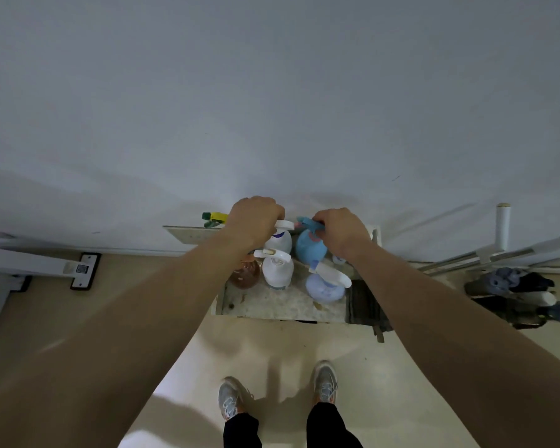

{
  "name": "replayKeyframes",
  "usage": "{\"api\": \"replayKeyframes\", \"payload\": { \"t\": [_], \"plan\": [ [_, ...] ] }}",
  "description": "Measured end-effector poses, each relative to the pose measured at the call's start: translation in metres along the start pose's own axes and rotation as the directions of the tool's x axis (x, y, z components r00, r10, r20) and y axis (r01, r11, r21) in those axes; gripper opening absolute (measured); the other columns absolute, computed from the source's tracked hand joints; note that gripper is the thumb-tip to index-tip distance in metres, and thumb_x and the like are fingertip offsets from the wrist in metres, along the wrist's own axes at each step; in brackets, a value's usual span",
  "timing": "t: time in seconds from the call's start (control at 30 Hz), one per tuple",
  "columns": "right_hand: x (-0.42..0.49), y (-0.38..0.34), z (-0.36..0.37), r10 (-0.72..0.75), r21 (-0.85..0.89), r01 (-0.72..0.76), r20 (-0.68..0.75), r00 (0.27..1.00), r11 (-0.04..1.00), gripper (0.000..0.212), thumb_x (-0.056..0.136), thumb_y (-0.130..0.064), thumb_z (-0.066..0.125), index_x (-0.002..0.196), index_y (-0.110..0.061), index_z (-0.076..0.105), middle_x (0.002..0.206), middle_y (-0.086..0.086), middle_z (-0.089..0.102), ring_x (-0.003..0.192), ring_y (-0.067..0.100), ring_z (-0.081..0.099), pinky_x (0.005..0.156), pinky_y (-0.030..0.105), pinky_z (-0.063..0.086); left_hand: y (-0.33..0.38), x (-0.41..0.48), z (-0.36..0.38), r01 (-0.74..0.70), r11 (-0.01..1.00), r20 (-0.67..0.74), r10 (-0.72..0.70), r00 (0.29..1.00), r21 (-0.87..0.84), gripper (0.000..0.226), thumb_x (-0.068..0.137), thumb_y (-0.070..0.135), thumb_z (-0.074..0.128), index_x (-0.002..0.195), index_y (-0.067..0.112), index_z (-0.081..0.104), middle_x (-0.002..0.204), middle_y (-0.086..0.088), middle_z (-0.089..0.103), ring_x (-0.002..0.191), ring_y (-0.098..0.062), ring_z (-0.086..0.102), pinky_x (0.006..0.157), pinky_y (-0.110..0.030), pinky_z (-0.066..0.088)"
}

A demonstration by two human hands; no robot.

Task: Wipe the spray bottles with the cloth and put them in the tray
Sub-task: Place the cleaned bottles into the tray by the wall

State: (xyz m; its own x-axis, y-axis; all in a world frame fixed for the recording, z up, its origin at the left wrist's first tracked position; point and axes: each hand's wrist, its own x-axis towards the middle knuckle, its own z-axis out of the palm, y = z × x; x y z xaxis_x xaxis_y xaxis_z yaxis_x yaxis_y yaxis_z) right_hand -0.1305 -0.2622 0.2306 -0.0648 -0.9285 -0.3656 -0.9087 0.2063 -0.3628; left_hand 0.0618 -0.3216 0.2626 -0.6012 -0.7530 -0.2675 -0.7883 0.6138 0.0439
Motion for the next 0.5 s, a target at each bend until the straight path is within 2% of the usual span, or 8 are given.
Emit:
{"api": "replayKeyframes", "payload": {
  "t": [0.13, 0.33, 0.5],
  "plan": [
    [0.0064, -0.0019, -0.0064, -0.052, -0.036, 0.051, -0.031, 0.998, 0.998, 0.021, 0.092, -0.019, 0.064, 0.112, -0.02, 0.071, 0.104, 0.009, 0.07, 0.093, 0.031, 0.064, 0.081, 0.04, 0.053, -0.0037, 0.0022, 0.0005, 0.017, 0.999, -0.026, -0.018, 1.0, -0.035, 0.02, 0.093, 0.021, 0.064, 0.112, 0.023, 0.073, 0.105, -0.004, 0.068, 0.094, -0.024, 0.062, 0.081, -0.035, 0.05],
    [0.01, -0.0017, -0.0069, -0.041, -0.069, 0.041, -0.006, 0.999, 0.997, 0.02, 0.092, -0.018, 0.063, 0.11, -0.02, 0.072, 0.103, 0.009, 0.069, 0.092, 0.03, 0.064, 0.078, 0.039, 0.053, -0.0038, 0.0035, 0.0021, 0.02, 0.999, -0.047, -0.022, 0.999, -0.036, 0.019, 0.095, 0.024, 0.064, 0.113, 0.023, 0.072, 0.107, -0.003, 0.07, 0.094, -0.022, 0.063, 0.086, -0.035, 0.05],
    [0.01, 0.0023, -0.0004, -0.022, -0.022, 0.022, -0.006, 1.0, 1.0, 0.024, 0.092, -0.021, 0.065, 0.115, -0.02, 0.071, 0.108, 0.009, 0.07, 0.097, 0.03, 0.064, 0.084, 0.041, 0.054, -0.0056, 0.0016, 0.002, 0.008, 0.999, -0.042, -0.011, 0.999, -0.051, 0.021, 0.094, 0.023, 0.064, 0.115, 0.023, 0.071, 0.111, -0.003, 0.069, 0.097, -0.023, 0.062, 0.088, -0.036, 0.05]
  ]
}}
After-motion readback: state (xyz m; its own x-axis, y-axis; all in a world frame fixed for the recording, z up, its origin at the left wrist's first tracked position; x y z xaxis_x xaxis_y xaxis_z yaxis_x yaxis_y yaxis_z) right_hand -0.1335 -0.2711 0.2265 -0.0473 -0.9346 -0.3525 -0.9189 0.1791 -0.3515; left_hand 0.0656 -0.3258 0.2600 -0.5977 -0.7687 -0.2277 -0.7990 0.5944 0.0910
